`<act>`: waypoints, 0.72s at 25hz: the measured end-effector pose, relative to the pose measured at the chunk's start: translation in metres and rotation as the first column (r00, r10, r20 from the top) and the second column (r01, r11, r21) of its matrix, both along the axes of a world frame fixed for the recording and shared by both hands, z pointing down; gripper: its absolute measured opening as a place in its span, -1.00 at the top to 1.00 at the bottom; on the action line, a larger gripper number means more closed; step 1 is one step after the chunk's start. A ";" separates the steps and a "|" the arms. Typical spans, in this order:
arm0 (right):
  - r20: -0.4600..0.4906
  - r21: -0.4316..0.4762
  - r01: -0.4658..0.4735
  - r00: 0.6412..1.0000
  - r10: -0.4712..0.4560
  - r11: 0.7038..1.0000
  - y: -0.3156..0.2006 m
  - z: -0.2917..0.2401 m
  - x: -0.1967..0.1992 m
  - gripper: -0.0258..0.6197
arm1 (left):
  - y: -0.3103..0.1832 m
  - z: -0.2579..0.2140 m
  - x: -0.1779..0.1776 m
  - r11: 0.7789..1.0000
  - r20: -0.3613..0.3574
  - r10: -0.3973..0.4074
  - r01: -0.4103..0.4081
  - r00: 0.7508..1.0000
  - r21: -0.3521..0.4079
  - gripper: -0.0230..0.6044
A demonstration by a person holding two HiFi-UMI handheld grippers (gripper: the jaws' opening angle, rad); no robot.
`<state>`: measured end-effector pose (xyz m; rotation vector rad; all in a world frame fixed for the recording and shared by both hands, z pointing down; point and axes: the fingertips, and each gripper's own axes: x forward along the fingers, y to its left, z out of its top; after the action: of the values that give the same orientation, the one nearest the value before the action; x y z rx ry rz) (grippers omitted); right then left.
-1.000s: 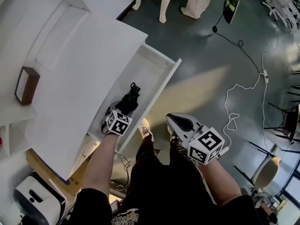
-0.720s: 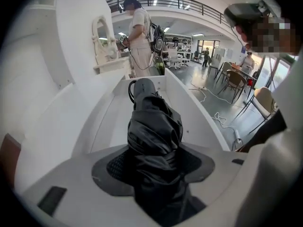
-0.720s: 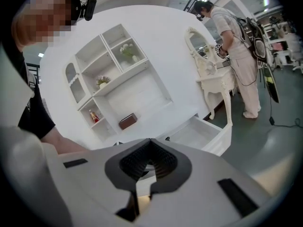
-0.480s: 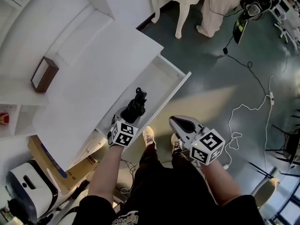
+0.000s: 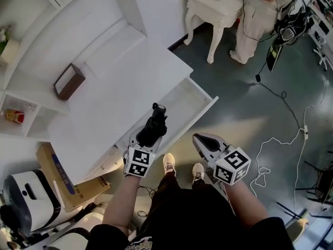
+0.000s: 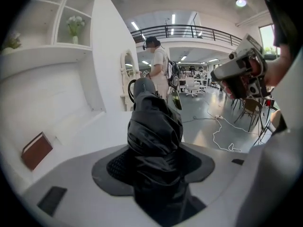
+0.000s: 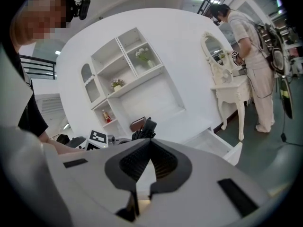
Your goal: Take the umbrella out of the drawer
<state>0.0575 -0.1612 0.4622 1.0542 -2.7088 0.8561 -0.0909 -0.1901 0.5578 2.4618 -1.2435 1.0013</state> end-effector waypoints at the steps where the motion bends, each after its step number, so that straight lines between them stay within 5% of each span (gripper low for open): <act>1: 0.002 0.007 0.006 1.000 -0.006 1.000 0.000 -0.003 0.000 0.91 | 0.003 -0.009 0.002 1.000 -0.025 -0.015 0.016 1.000 0.011 0.09; 7: 0.020 0.051 0.042 0.999 -0.043 0.998 0.002 -0.022 0.003 0.92 | 0.020 -0.062 0.016 0.993 -0.161 -0.088 0.100 0.983 0.067 0.09; 18: 0.028 0.100 0.165 0.985 -0.168 0.981 0.032 -0.041 0.008 0.91 | 0.077 -0.117 0.040 0.961 -0.362 -0.219 0.264 0.906 0.081 0.09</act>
<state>0.0655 -0.1287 0.4214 0.8204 -2.8450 0.7298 -0.0511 -0.1127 0.4407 2.3591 -1.4748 0.4066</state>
